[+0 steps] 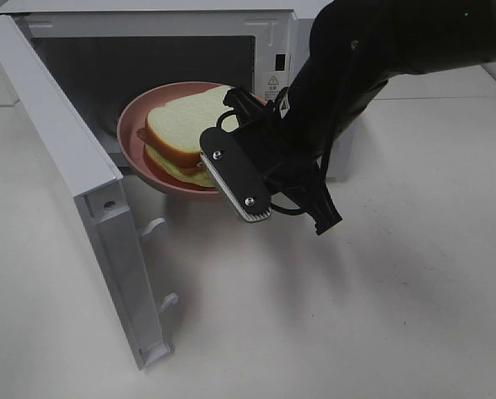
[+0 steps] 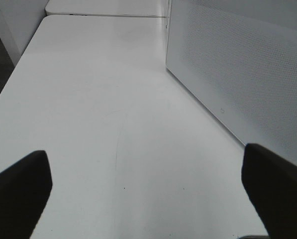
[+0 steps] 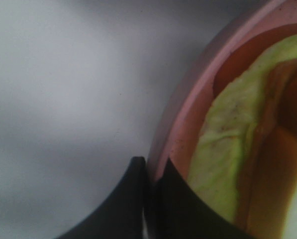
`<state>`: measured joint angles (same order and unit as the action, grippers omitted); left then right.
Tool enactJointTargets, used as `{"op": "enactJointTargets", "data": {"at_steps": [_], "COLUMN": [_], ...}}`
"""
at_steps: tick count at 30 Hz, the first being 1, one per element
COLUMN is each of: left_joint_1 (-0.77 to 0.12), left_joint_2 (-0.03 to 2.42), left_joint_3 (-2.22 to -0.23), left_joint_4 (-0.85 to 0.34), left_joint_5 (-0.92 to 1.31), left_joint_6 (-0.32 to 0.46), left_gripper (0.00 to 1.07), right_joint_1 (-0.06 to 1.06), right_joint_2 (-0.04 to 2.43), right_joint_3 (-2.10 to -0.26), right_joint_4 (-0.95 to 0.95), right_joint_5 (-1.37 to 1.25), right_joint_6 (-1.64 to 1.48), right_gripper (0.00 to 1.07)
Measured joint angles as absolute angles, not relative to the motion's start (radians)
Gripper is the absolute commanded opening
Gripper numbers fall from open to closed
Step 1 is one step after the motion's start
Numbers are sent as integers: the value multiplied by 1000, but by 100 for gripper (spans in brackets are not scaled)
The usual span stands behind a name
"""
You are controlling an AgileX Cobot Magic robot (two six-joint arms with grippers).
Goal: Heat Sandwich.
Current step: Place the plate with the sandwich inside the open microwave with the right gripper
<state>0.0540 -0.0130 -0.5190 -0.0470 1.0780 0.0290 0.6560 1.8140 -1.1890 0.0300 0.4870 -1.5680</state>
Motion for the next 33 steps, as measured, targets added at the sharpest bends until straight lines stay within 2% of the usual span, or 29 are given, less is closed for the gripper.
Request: {"op": "enactJointTargets", "data": {"at_steps": [33], "left_joint_1": [54], "left_joint_2": [-13], "left_joint_3": [-519], "left_joint_4": [-47], "left_joint_5": [1078], "left_joint_6": [29], "left_gripper": [96], "right_joint_1": [656], "right_joint_2": [2141], "right_joint_3": [-1659], "right_joint_4": [0], "right_joint_5": [672], "right_joint_6": [-1437], "right_gripper": [1]}}
